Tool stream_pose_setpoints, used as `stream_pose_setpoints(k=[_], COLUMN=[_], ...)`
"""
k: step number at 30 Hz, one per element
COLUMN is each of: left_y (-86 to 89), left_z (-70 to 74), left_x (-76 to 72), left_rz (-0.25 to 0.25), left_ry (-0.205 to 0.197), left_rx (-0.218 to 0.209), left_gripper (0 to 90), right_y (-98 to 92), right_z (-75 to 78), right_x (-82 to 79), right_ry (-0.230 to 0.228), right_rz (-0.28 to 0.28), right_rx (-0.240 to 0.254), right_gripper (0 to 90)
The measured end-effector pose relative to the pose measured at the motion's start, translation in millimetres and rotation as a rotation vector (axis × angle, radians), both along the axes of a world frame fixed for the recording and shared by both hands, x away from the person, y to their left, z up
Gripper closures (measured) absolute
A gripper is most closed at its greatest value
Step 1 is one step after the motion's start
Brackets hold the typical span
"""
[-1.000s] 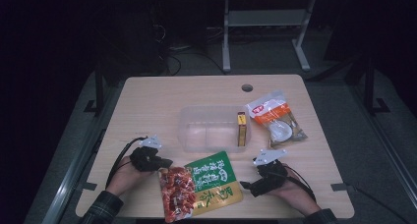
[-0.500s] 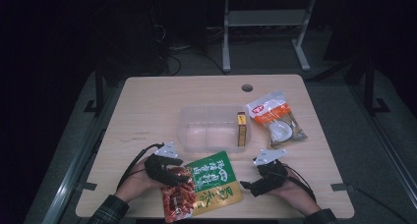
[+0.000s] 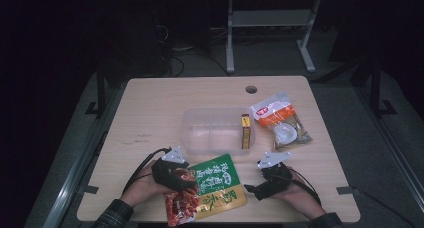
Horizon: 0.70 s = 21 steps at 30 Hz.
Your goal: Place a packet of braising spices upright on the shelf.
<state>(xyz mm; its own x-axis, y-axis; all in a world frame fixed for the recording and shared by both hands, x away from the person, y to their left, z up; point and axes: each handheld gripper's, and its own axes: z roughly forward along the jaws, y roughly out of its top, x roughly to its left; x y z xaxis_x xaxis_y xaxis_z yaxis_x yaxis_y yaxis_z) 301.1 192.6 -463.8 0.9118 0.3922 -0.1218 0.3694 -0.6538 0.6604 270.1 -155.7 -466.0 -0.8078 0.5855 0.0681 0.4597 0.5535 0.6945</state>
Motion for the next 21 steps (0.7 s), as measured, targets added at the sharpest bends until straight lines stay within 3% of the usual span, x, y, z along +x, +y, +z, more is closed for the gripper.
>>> stream_pose_setpoints(k=[5, 10, 13, 19, 21], left_y=[1.6, -4.0, -7.3, -16.6, -16.5], left_z=[-1.3, 3.3, 5.6, 11.6, 12.0], left_x=[-1.2, -4.2, -7.0, -14.5, -14.0], left_rz=[-0.013, -0.027, -0.013, -0.045, -0.047], left_ry=[-0.008, -0.028, -0.022, -0.030, -0.025], left_rx=[-0.013, 0.054, 0.072, 0.144, 0.145], left_gripper=[24.3, 30.9, 39.5, 69.4, 77.5], right_y=[-0.5, 0.2, 0.3, 0.5, 0.6], right_z=[0.3, -0.3, -0.2, -0.6, -0.5], right_x=[-0.2, -0.1, -0.2, 0.0, 0.1], right_ry=[0.003, 0.002, 0.002, 0.003, 0.014], right_rz=[-0.001, 0.002, 0.001, 0.004, 0.004], right_rx=[0.000, 0.001, 0.001, -0.001, 0.006], right_gripper=[5.6, 5.6, 5.6, 5.6, 5.6])
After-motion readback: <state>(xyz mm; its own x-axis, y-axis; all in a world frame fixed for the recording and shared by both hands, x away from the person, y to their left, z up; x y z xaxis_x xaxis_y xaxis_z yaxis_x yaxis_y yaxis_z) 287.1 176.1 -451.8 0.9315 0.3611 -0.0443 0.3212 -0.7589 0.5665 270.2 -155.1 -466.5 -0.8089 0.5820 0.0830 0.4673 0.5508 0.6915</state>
